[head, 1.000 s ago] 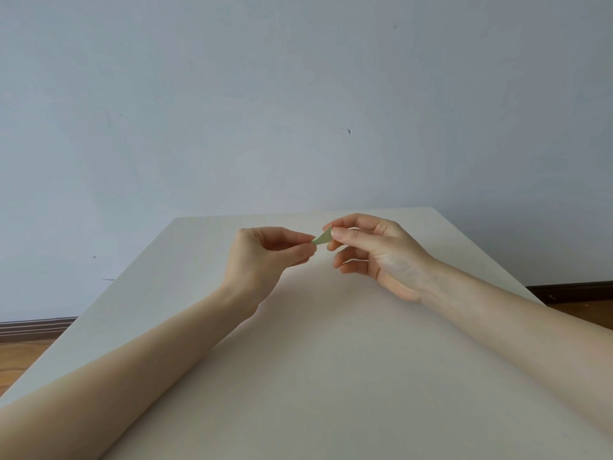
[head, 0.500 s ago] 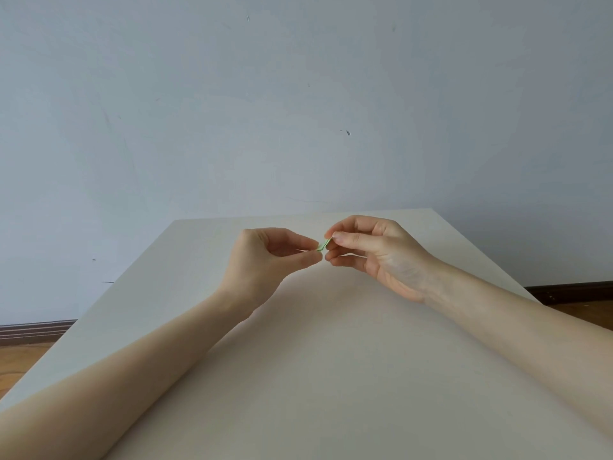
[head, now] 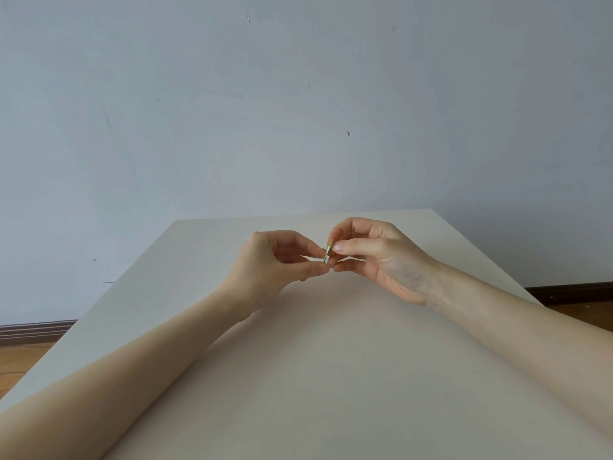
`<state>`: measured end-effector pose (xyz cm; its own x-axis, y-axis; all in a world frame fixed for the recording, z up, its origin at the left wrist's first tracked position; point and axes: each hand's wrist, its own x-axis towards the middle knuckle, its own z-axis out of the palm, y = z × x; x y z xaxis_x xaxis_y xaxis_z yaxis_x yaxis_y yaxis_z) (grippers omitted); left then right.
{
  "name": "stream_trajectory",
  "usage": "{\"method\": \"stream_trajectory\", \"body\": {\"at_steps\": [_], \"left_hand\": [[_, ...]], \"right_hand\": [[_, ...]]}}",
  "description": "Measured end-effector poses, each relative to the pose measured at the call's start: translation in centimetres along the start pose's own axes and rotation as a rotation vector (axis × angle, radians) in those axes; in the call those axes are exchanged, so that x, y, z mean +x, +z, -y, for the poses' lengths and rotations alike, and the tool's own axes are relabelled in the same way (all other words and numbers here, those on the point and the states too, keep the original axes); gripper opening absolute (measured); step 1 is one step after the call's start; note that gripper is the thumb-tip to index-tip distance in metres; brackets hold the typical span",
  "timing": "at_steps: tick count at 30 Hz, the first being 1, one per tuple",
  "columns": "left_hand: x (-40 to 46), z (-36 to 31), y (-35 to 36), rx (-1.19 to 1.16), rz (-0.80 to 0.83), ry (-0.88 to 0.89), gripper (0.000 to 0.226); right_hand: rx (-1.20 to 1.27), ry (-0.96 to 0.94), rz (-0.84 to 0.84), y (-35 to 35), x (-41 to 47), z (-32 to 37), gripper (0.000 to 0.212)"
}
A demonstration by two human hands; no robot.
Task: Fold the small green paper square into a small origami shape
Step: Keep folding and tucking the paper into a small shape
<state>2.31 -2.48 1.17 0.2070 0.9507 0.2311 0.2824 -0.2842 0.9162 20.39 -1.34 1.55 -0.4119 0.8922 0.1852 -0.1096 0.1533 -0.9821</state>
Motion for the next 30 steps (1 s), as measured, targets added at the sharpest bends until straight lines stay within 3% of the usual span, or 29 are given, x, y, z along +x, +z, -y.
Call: {"method": "stream_trajectory", "body": {"at_steps": [13, 21, 26, 30], "left_hand": [[-0.14, -0.57, 0.10, -0.073, -0.003, -0.039, 0.028], [-0.34, -0.52, 0.17, 0.015, -0.025, 0.011, 0.033], [-0.24, -0.20, 0.16, 0.065, -0.081, 0.065, 0.028], [-0.31, -0.02, 0.32, 0.119, -0.092, 0.115, 0.026]], "right_hand": [[-0.109, 0.014, 0.050, -0.25, 0.06, 0.17, 0.006], [-0.104, 0.043, 0.053, -0.27, 0.03, 0.02, 0.007], [-0.018, 0.059, -0.042, 0.00, 0.04, 0.26, 0.017], [-0.004, 0.093, -0.099, 0.04, 0.10, 0.08, 0.010]]}}
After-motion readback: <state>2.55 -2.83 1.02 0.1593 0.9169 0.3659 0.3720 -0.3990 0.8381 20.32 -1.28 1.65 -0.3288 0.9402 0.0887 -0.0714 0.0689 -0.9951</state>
